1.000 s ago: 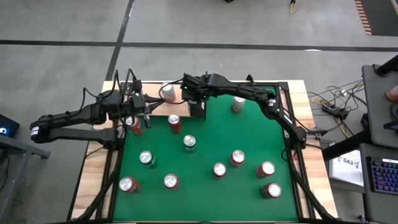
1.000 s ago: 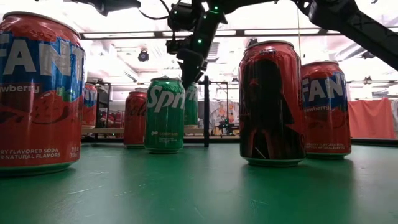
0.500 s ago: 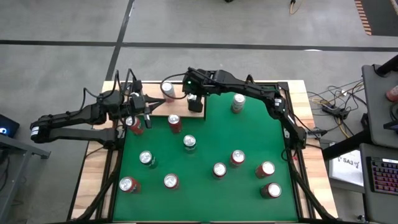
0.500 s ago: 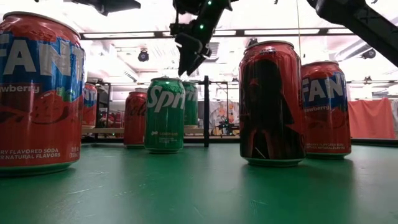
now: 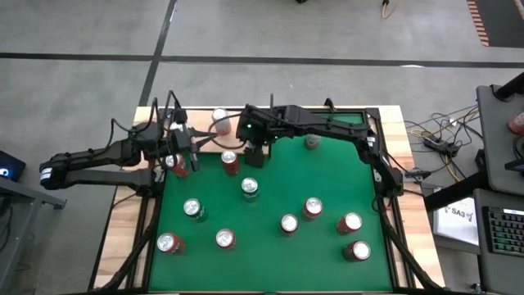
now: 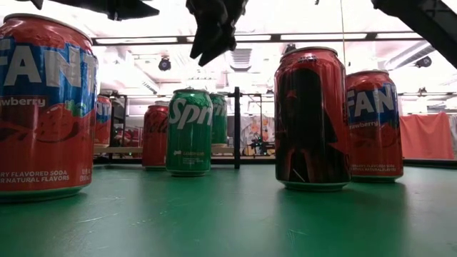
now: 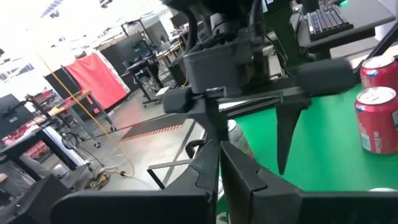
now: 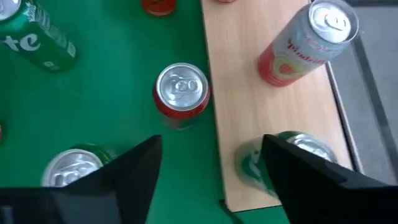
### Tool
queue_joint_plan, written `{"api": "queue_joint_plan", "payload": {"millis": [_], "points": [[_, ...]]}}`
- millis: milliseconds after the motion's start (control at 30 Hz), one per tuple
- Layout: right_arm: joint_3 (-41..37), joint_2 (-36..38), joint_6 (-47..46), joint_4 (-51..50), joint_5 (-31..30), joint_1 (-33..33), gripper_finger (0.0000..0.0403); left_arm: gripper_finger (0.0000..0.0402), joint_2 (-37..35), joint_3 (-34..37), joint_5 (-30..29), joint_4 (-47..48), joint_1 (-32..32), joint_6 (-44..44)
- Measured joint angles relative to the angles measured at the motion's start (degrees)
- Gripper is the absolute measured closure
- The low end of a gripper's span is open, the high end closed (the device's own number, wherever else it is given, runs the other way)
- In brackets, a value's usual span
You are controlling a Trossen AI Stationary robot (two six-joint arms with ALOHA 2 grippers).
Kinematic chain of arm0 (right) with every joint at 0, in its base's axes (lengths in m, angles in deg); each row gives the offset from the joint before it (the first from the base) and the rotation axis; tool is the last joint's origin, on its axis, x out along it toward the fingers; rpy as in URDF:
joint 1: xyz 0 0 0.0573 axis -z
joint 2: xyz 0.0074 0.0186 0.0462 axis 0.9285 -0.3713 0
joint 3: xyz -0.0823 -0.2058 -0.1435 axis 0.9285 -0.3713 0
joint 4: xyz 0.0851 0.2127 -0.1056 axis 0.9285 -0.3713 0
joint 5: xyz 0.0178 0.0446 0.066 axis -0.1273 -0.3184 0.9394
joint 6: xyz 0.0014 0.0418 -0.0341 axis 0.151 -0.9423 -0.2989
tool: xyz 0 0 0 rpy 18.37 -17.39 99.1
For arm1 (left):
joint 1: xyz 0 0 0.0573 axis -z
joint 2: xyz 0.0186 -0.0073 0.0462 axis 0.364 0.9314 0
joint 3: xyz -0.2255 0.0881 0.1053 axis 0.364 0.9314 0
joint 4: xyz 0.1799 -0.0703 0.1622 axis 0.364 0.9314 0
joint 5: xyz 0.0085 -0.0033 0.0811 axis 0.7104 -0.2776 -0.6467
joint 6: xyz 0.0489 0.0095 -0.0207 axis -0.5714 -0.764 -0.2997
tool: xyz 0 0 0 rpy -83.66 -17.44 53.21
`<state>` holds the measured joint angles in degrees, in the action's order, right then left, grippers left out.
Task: Place canned beverage on shelf
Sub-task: Put the green soda can on the shelf
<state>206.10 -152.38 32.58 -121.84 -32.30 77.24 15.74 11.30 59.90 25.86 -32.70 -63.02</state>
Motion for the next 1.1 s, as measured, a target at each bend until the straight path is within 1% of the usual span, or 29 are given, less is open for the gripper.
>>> {"api": "queue_joint_plan", "payload": {"millis": [133, 267, 400, 467, 567, 700, 900, 1100], "points": [[-0.6, -0.3, -3.5, -0.3, -0.1, -0.9, 0.0210, 0.0402, 0.0, 0.0, 0.0, 0.3, 0.0, -1.3], [-1.2, -1.5, -7.8, -1.8, -0.5, -1.5, 0.0284, 0.0402, 0.0, 0.0, 0.0, 0.5, 0.0, -1.3], [-1.7, -2.5, -11.3, -4.6, -4.3, -1.7, 0.0355, 0.0402, 0.0, 0.0, 0.0, 1.3, 0.0, -1.6], [-1.9, -3.1, -12.4, -6.2, -7.6, -1.7, 0.0383, 0.0402, 0.1, 0.0, 0.0, 1.6, 0.0, -1.6], [-2.0, -3.7, -14.0, -6.7, -11.9, -1.7, 0.0389, 0.0402, 0.1, 0.0, 0.0, 1.6, 0.0, -1.6], [-2.0, -4.3, -14.0, -6.2, -12.6, -1.5, 0.0390, 0.0402, 0.1, 0.0, 0.0, 1.5, 0.0, -1.6], [-2.8, -4.5, -13.2, -4.6, -15.1, -0.9, 0.0390, 0.0402, 0.2, 0.0, 0.0, 1.5, 0.0, -1.8], [-2.9, -4.5, -12.0, -3.3, -15.2, 0.6, 0.0390, 0.0402, 0.2, 0.0, 0.0, 1.5, 0.0, -1.8]]}}
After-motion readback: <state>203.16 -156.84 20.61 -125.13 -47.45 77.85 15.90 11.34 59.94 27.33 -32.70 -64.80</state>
